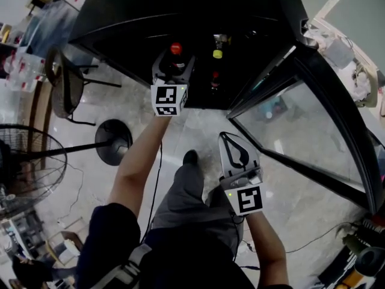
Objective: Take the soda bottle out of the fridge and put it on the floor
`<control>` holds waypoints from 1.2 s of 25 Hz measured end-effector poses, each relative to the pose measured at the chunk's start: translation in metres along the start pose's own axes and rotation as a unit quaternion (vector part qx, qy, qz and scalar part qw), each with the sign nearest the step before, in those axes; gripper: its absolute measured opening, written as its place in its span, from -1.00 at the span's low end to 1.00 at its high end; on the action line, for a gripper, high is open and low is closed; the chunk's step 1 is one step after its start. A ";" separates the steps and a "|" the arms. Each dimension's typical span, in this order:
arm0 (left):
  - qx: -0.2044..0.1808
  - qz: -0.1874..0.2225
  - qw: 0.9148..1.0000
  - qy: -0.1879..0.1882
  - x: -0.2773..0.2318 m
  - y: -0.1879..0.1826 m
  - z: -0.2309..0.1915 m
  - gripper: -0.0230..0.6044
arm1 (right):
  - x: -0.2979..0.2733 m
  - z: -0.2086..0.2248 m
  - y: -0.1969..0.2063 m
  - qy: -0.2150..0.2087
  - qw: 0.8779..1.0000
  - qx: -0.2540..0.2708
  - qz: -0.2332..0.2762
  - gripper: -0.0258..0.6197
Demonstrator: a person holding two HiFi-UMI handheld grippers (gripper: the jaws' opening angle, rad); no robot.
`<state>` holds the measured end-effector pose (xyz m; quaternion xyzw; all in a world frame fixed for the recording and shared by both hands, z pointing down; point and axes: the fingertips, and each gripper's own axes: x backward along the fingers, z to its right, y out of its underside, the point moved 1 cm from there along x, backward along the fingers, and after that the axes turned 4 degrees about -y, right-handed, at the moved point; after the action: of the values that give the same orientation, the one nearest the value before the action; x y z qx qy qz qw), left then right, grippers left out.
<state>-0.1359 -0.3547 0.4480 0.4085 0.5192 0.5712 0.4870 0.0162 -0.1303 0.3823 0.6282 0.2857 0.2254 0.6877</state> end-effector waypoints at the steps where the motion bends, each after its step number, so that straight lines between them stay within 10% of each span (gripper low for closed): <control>1: 0.002 -0.002 1.000 0.007 0.009 0.004 0.004 0.07 | 0.002 0.000 0.004 0.000 1.000 -0.002 -0.002 -0.86; 14: 0.008 -0.026 0.995 0.095 0.098 0.099 0.071 0.08 | 0.011 0.003 0.092 -0.021 0.999 0.022 -0.035 -0.86; 30: 0.033 -0.055 0.993 0.096 0.126 0.287 0.081 0.07 | -0.030 0.012 0.224 -0.040 0.999 0.029 -0.018 -0.86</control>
<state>-0.1191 -0.2116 0.7375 0.3383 0.6042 0.5627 0.4515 0.0133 -0.1353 0.6090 0.6514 0.2757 0.1787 0.6839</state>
